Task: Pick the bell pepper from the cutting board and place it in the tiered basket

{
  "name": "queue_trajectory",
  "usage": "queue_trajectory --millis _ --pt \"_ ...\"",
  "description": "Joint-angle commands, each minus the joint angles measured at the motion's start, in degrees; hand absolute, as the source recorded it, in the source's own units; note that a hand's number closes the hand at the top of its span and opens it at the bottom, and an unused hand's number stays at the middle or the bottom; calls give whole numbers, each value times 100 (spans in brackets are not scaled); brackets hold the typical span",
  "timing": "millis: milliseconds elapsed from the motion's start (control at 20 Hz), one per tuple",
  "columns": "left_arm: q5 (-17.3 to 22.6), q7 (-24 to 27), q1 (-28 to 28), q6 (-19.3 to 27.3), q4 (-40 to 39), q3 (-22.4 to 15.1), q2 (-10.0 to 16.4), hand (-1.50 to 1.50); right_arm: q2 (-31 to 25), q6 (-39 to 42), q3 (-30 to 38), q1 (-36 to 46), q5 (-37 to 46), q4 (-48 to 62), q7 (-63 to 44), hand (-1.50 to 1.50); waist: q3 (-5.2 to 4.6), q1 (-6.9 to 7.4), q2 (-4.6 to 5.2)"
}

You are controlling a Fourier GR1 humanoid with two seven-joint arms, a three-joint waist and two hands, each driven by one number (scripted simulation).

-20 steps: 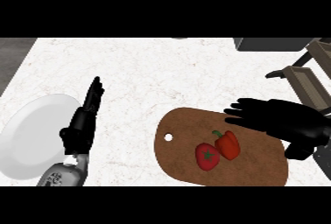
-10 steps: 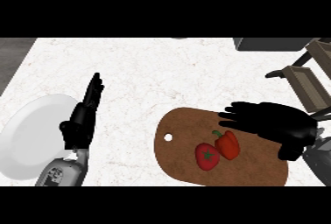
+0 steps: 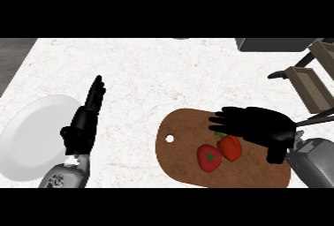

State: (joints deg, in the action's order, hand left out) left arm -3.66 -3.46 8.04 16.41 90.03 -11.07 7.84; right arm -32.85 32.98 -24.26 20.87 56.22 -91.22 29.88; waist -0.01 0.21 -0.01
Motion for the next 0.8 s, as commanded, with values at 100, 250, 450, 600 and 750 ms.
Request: queue_trajectory --millis 100,250,450,600,750 --pt "45 143 86 -221 -210 249 -71 0 72 -42 27 -226 336 219 441 -150 0 -12 1" --pt "24 15 88 -303 -51 366 38 0 475 94 36 244 384 754 300 -150 0 20 6" --pt "-140 114 107 -207 -210 350 -178 0 612 -6 17 46 582 757 366 -150 0 -2 2" --pt "-283 111 248 -193 -418 257 -313 0 574 437 177 54 398 275 332 -150 -1 -25 0" --pt "-201 -309 113 -381 185 361 -149 0 715 235 58 -286 592 243 223 -150 0 -16 -5"
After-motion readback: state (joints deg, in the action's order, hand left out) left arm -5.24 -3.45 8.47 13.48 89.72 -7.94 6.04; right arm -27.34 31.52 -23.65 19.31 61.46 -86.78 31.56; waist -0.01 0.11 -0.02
